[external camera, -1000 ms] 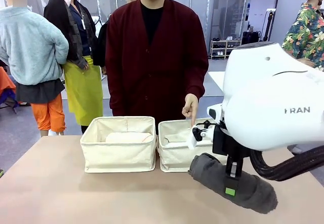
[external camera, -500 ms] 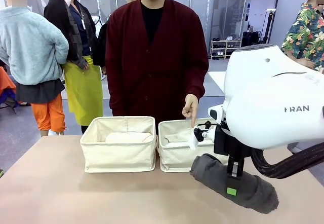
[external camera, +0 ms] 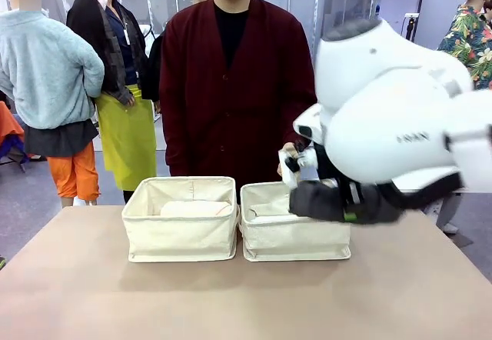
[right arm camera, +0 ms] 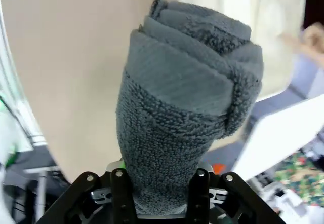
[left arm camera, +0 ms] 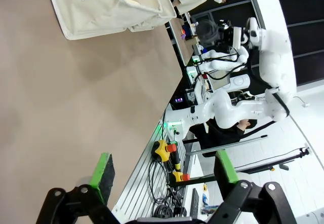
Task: Divide the towels into two baskets.
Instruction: Pick up one hotel-folded towel from the bottom of the table and place it in the Fabric basket indicated by the person.
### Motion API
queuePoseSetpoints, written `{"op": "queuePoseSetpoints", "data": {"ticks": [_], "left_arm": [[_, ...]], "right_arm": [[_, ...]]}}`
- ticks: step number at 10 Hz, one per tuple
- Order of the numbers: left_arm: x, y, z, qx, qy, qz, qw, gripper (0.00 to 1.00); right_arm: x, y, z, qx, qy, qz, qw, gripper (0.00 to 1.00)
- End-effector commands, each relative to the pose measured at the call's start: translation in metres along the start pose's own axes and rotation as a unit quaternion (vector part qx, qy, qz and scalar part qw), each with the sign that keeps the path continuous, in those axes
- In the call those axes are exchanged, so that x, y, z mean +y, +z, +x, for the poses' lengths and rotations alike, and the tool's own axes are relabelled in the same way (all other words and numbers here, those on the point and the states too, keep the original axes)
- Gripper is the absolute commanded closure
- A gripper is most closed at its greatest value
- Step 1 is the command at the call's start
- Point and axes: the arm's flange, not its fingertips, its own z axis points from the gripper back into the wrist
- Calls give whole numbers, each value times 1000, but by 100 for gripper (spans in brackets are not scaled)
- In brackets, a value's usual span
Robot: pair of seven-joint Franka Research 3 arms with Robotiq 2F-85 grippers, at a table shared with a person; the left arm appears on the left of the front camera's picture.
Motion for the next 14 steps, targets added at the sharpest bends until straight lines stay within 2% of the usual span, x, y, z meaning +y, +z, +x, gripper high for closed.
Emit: {"op": "queuePoseSetpoints", "data": {"ticks": [1,2,4,5,6,10,13,14], "left_arm": [[-1,1,-3,-4,-1,-1,1000,0],[-1,1,-3,-4,-1,-1,1000,0],[-1,1,-3,-4,-1,-1,1000,0],[-1,1,-3,-4,-1,-1,1000,0],[-1,1,-3,-4,-1,-1,1000,0],[-1,1,-3,-4,-1,-1,1000,0],[-1,1,-3,-4,-1,-1,1000,0],[-1,1,-3,-4,-1,-1,1000,0]], "right_arm": [[-56,-15,28,6,68,-37,997,59],[-81,-27,39,6,61,-39,997,59],[-124,-54,57,-11,56,6,998,59],[-134,-69,65,-9,58,14,998,59],[-143,-88,71,22,54,9,998,59],[-164,-127,84,25,50,41,998,59],[-162,-129,85,29,51,42,997,4],[-159,-128,85,28,58,47,997,0]]}}
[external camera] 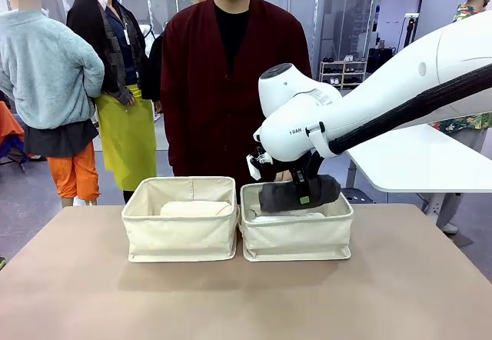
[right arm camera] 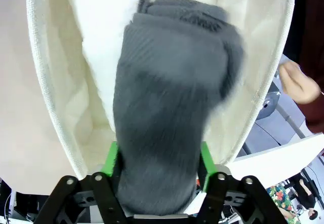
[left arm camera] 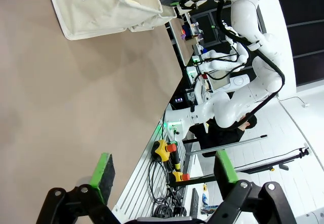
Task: Divide the towels into two baskets.
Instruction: Pick up one hotel-folded towel from the bottom of the table and place it in the Fabric basket indicated by the person.
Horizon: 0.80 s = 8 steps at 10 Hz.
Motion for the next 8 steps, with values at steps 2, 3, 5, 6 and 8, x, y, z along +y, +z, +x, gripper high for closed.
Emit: {"op": "queuePoseSetpoints", "data": {"ticks": [2,3,5,6,8], "left_arm": [[-1,1,-3,-4,-2,-1,1000,0],[-1,1,-3,-4,-2,-1,1000,0],[-1,1,-3,-4,-2,-1,1000,0],[-1,1,-3,-4,-2,-1,1000,0],[-1,1,-3,-4,-2,-1,1000,0]], "right_arm": [[9,7,1,20,3,-10,1000,0],[14,10,-2,18,0,-15,1000,0],[31,19,-15,4,-6,-18,1000,0],[39,18,-24,5,-38,-19,999,0],[10,17,-4,8,6,-12,1000,0]]}}
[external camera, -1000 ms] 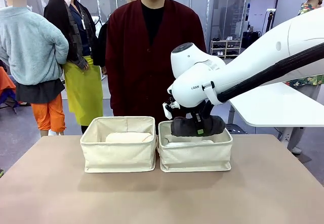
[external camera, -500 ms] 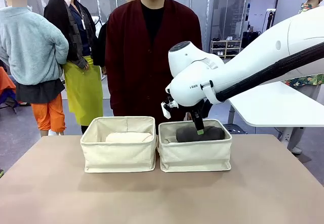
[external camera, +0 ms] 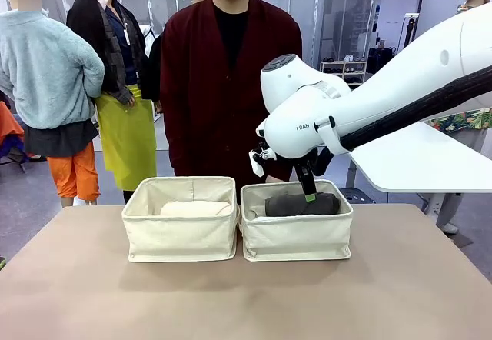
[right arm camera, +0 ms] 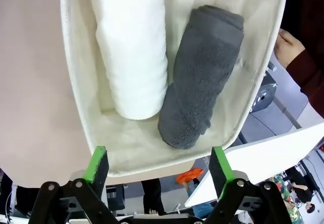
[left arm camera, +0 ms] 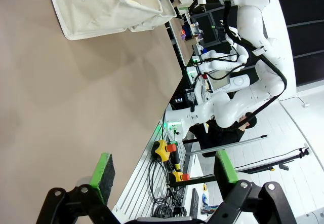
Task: Divide the towels into two baskets.
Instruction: Pick up one hotel-folded towel from the bottom of the table and place it in the Fabric basket indicated by the person.
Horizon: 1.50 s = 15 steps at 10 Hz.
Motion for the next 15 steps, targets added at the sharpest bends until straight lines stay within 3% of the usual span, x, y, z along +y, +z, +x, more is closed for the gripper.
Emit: {"op": "queuePoseSetpoints", "data": {"ticks": [1,8,9,11,12,15], "left_arm": [[-1,1,-3,-4,-2,-1,1000,0],[-1,1,-3,-4,-2,-1,1000,0],[-1,1,-3,-4,-2,-1,1000,0],[-1,1,-3,-4,-2,-1,1000,0],[-1,1,-3,-4,-2,-1,1000,0],[-1,1,-3,-4,-2,-1,1000,0]], "right_arm": [[-6,-4,7,-1,11,1,1000,0],[-6,-5,7,-4,2,2,1000,0],[16,17,-8,-27,-4,5,1000,0],[59,52,-49,-17,-16,27,999,0],[82,69,-72,-39,-36,47,997,0],[133,86,-172,-164,-145,115,969,0]]}}
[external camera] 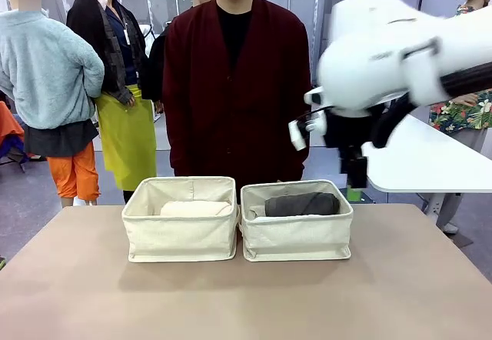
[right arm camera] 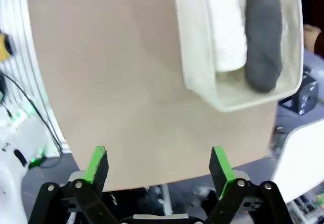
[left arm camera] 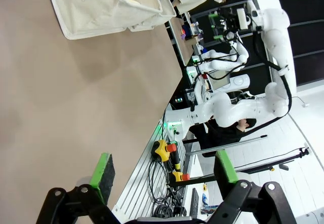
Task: Divide the towels into two baskets.
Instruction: Pick up one hotel-folded towel from the bottom of the table and place it in the Fabric basket indicated by the person.
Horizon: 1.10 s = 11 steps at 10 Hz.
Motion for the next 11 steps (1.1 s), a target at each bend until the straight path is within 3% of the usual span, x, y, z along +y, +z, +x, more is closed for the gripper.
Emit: {"op": "queuePoseSetpoints", "data": {"ticks": [1,3,5,6,8,10,11], "left_arm": [[-1,1,-3,-4,-2,-1,1000,0],[-1,1,-3,-4,-2,-1,1000,0],[-1,1,-3,-4,-2,-1,1000,0],[-1,1,-3,-4,-2,-1,1000,0],[-1,1,-3,-4,-2,-1,1000,0],[-1,1,-3,-4,-2,-1,1000,0],[-1,1,-3,-4,-2,-1,1000,0]], "right_arm": [[8,-2,-81,-89,-82,57,991,0],[11,-8,-174,-222,-163,142,951,0],[21,-24,-259,-322,-243,211,891,0],[37,-39,-297,-373,-291,239,848,0],[55,-83,-363,-472,-373,286,745,0],[66,-140,-407,-530,-435,335,646,0],[70,-162,-418,-542,-455,351,613,0]]}}
